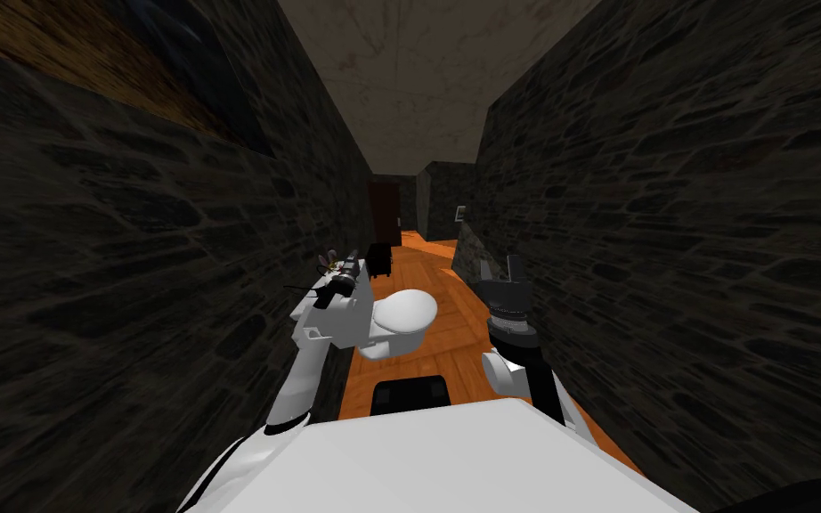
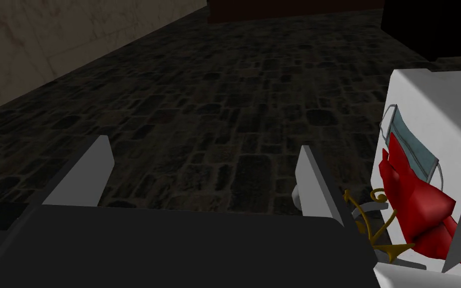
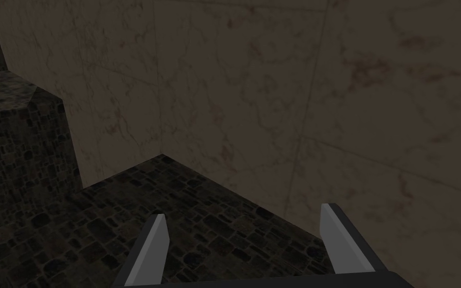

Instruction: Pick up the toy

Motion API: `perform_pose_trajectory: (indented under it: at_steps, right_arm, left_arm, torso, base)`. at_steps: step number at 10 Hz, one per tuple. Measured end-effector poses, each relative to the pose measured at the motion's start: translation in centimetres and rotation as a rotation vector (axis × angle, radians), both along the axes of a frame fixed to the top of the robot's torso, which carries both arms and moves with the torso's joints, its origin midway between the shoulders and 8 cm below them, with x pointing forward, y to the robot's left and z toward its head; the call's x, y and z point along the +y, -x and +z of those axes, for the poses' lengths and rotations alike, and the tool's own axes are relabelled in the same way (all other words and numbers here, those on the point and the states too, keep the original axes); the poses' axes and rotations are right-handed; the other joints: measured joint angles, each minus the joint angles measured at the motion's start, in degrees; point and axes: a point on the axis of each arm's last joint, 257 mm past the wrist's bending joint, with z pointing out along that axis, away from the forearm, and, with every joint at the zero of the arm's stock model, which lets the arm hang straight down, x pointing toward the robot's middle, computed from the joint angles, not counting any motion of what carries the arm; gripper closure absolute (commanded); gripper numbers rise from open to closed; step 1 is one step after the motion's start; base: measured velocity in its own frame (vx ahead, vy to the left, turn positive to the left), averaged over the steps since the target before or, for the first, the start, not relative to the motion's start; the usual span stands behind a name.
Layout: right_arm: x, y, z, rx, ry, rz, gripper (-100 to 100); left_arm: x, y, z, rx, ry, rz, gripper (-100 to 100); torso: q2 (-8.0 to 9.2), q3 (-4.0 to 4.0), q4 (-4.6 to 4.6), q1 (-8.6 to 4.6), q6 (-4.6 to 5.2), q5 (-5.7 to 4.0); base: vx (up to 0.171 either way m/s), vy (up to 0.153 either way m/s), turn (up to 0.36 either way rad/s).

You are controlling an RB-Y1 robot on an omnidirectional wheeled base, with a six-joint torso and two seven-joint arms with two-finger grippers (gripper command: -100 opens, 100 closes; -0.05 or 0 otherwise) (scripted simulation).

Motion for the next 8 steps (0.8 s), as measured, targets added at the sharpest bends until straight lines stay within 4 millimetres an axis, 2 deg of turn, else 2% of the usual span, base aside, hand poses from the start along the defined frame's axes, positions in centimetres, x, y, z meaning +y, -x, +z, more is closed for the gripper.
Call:
perform_pose_trajectory:
  at_steps: [5,8]
  right_arm:
    - [0.0,0.0,0.0,0.0,0.0,0.0,0]
    - [0.0,0.0,0.0,0.0,0.0,0.0,0]
  left_arm:
    - [0.3,-3.7,-2.6,0.15,0.051,0.012,-100]
    - [0.0,-5.5,-4.1,0.232,0.075,0.016,-100]
  torso:
    - [-0.05,-0.03,-0.01,-0.05,0.0,-0.01]
    - [-0.05,-0.02,-0.01,0.07,-0.02,0.02]
  base:
    - [0.025,-0.058,0.028]
    - [0.021,-0.029,0.027]
